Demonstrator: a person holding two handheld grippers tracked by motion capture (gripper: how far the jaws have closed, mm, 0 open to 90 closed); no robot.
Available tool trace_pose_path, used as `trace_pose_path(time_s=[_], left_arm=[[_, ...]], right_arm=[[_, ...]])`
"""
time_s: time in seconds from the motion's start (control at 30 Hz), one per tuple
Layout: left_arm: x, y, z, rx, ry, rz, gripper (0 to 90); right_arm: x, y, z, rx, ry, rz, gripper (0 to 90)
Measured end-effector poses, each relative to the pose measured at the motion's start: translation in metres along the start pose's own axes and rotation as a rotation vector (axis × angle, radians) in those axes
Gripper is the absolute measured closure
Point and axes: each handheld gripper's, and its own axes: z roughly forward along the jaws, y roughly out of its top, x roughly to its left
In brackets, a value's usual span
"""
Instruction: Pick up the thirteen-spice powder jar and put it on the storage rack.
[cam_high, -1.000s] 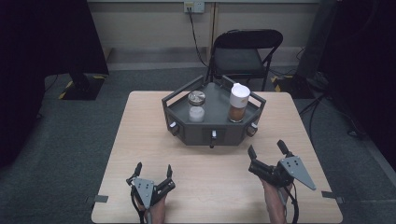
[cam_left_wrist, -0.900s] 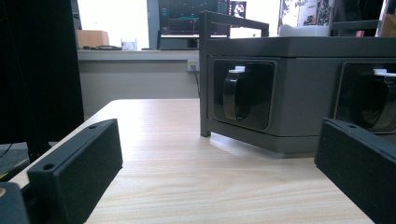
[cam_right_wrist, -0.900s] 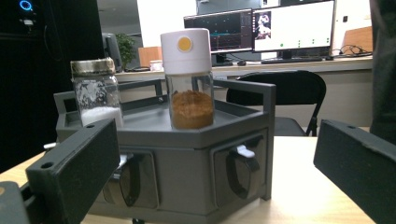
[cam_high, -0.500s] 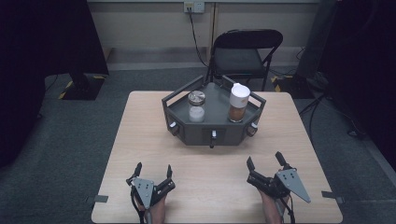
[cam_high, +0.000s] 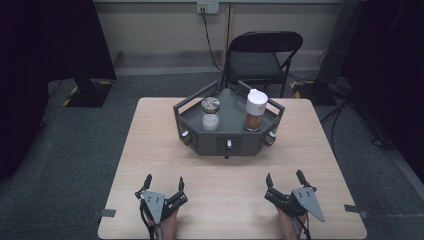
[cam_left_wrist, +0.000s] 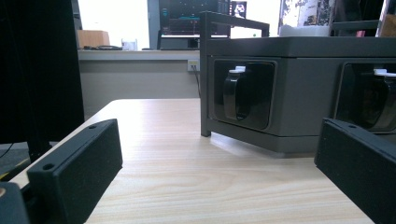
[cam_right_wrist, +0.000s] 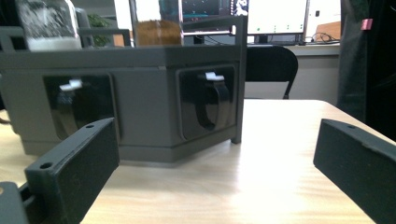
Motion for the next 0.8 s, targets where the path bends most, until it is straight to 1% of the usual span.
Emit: trace_pose_path(time_s=[0.1, 0.23, 0.37, 0.53, 0.73, 0.8], left_arm=[[0.0, 0.0, 0.0, 0.0, 0.0, 0.0, 0.3], [0.0, 0.0, 0.0, 0.0, 0.0, 0.0, 0.3], [0.0, 0.0, 0.0, 0.0, 0.0, 0.0, 0.3], [0.0, 0.0, 0.0, 0.0, 0.002, 0.0, 0.3], [0.0, 0.0, 0.0, 0.0, 0.002, -0.001, 0.3], [0.0, 0.0, 0.0, 0.0, 0.003, -0.001, 0.3]], right_arm=[[0.001, -0.004, 0.001, 0.002, -0.019, -0.018, 0.0], [0.002, -0.007, 0.001, 0.003, -0.033, -0.01, 0.0], [0.004, -0.008, 0.001, 0.005, -0.042, -0.023, 0.0], [0.007, -0.011, -0.001, -0.011, -0.057, -0.039, 0.0], [0.005, -0.013, -0.001, -0.018, -0.053, -0.023, 0.0], [0.007, -0.014, -0.002, -0.025, -0.057, -0.028, 0.0]])
